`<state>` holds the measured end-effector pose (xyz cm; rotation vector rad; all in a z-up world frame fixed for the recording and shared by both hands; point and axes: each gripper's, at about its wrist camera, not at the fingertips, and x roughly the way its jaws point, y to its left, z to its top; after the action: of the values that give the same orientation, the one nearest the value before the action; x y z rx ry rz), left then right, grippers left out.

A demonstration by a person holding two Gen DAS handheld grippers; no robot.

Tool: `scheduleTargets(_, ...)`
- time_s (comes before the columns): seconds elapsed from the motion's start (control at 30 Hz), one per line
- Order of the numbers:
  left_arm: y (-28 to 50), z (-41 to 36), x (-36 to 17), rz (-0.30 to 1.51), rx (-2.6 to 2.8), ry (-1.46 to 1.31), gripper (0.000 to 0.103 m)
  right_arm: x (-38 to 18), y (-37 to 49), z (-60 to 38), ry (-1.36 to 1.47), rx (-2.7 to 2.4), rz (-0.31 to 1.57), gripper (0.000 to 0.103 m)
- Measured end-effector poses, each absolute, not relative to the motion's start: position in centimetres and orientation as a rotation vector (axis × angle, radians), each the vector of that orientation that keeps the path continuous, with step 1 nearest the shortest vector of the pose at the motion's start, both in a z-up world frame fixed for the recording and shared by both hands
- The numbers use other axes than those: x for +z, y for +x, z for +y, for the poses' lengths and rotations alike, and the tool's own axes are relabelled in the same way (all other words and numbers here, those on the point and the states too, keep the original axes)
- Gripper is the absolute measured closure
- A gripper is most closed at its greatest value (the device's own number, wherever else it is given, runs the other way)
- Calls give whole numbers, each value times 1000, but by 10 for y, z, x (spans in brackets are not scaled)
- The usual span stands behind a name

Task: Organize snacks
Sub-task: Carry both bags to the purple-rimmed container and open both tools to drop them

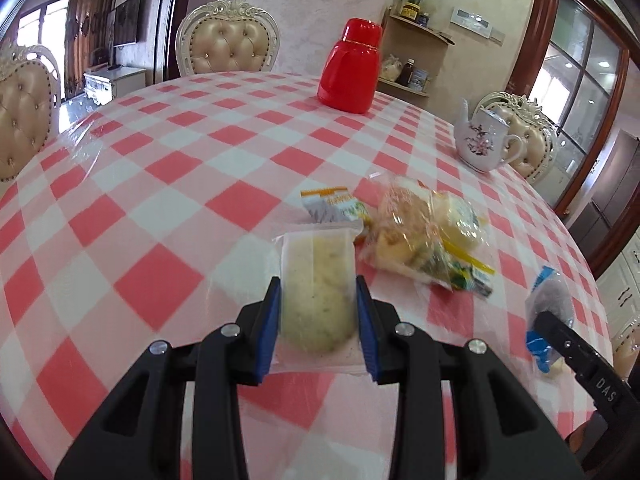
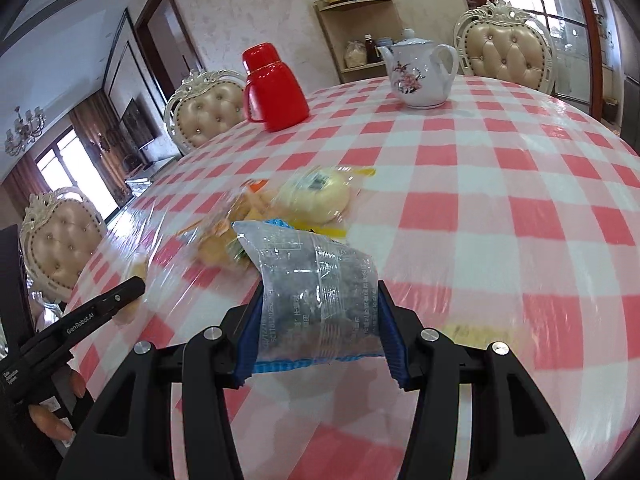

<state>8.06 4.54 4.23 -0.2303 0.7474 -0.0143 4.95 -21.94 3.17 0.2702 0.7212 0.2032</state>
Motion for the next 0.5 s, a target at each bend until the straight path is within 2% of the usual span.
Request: scheduleTargets(0.5,16,31,38,702,-73,-221,67,28,-3,-203,283,216,708,52)
